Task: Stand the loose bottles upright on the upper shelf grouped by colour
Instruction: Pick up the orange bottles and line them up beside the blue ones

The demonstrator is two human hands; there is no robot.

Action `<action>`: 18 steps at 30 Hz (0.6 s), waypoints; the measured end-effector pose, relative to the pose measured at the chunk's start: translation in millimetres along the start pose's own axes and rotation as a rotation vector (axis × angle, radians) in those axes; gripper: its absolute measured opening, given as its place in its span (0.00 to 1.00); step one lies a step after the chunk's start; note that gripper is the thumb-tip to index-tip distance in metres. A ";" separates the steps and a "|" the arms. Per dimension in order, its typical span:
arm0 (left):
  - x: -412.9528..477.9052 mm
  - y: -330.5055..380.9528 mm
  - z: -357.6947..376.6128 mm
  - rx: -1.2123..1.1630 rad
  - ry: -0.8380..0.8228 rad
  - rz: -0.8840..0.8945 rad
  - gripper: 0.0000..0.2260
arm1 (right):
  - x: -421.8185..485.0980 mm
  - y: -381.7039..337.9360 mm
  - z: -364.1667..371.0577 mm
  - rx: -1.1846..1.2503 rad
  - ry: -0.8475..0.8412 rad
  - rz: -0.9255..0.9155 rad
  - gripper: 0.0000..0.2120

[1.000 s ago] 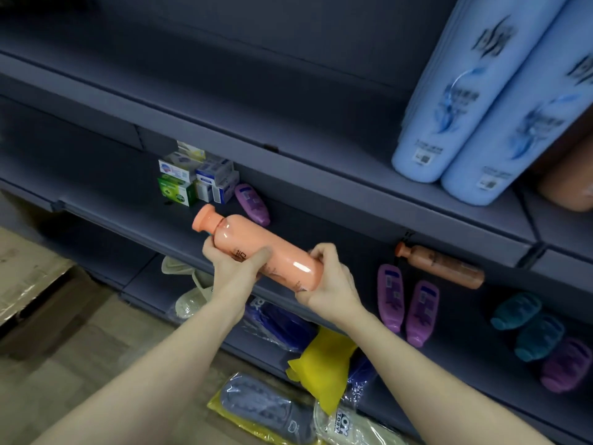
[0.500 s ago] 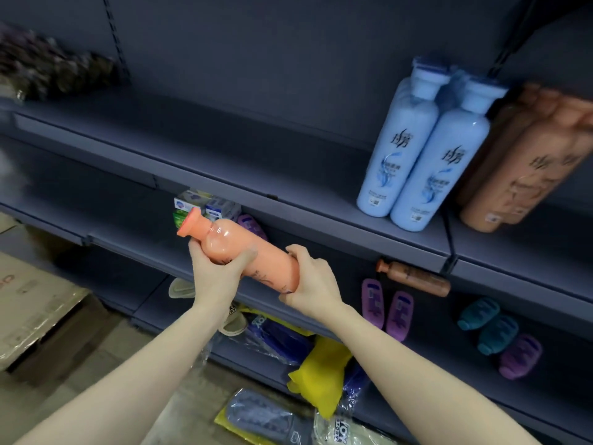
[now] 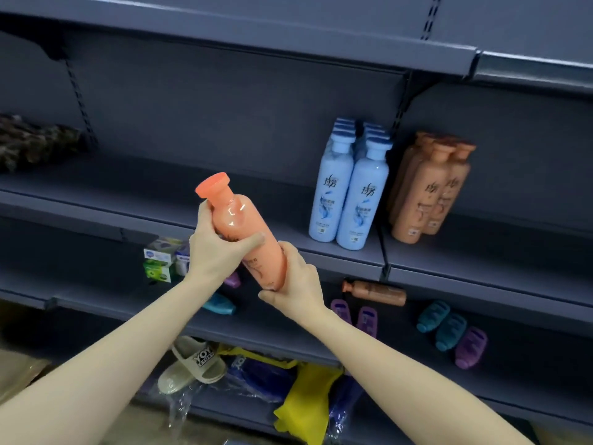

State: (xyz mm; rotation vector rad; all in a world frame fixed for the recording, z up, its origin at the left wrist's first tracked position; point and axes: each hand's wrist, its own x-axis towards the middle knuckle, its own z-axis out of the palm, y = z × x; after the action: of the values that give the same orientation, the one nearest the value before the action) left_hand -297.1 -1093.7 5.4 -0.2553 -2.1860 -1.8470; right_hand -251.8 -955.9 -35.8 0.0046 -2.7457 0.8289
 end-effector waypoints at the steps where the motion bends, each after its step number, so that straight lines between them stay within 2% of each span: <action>1: 0.9 4.7 3.6 0.008 -0.016 0.015 0.33 | -0.6 1.2 -3.3 0.008 0.022 0.005 0.39; 6: 3.3 36.8 25.0 0.066 -0.089 0.113 0.31 | -3.8 2.5 -21.5 0.110 0.145 0.063 0.40; 12: 3.3 69.4 61.3 0.095 -0.250 0.185 0.30 | -4.5 6.2 -61.3 0.342 0.252 0.187 0.30; 18: -0.2 97.1 113.1 0.093 -0.370 0.239 0.30 | -15.6 32.9 -102.1 0.306 0.377 0.248 0.29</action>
State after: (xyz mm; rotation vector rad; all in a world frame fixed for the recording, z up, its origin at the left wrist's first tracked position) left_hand -277.6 -965.6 79.1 -0.8592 -2.3394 -1.6660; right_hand -213.1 -874.0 23.9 -0.3970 -2.2738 1.1742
